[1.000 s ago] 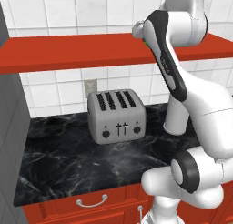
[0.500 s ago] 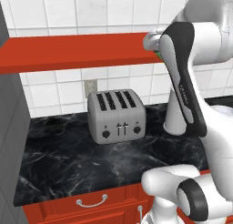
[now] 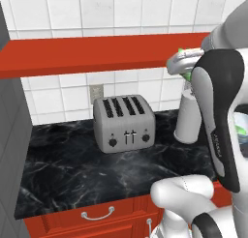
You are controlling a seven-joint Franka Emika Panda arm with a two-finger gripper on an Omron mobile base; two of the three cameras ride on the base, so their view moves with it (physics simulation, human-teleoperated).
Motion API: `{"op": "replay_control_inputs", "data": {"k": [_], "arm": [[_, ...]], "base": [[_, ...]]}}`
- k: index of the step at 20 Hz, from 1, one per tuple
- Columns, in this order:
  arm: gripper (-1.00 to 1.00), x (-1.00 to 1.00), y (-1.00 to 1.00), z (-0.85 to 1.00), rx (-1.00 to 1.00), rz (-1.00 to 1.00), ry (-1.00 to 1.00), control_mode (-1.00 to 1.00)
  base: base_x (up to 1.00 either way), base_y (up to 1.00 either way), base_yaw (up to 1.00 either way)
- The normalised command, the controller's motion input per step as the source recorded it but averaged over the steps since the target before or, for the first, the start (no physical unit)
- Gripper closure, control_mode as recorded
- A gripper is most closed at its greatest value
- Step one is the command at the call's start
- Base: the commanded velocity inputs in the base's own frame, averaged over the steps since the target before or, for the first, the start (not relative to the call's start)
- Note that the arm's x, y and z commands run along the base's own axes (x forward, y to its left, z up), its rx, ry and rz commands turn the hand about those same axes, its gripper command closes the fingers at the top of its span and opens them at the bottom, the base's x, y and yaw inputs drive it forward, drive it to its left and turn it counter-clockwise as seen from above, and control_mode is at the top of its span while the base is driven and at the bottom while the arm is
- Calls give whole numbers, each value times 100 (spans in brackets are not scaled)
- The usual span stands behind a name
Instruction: Pick the corns from the cabinet and place them in one bowl. Pick the carrot from the sink and place it in the other bowl.
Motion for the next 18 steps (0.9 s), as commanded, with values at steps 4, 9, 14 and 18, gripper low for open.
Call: {"op": "replay_control_inputs", "data": {"k": [4,9,14,18], "arm": [[100,-57,0,-49,-9,0,0,-100],[100,-31,0,-70,-6,0,0,-100],[100,-10,0,-49,-1,1,1,-100],[100,-5,0,-8,0,0,1,-100]], "base": [[0,0,0],[0,0,0],[0,0,0],[0,0,0]]}}
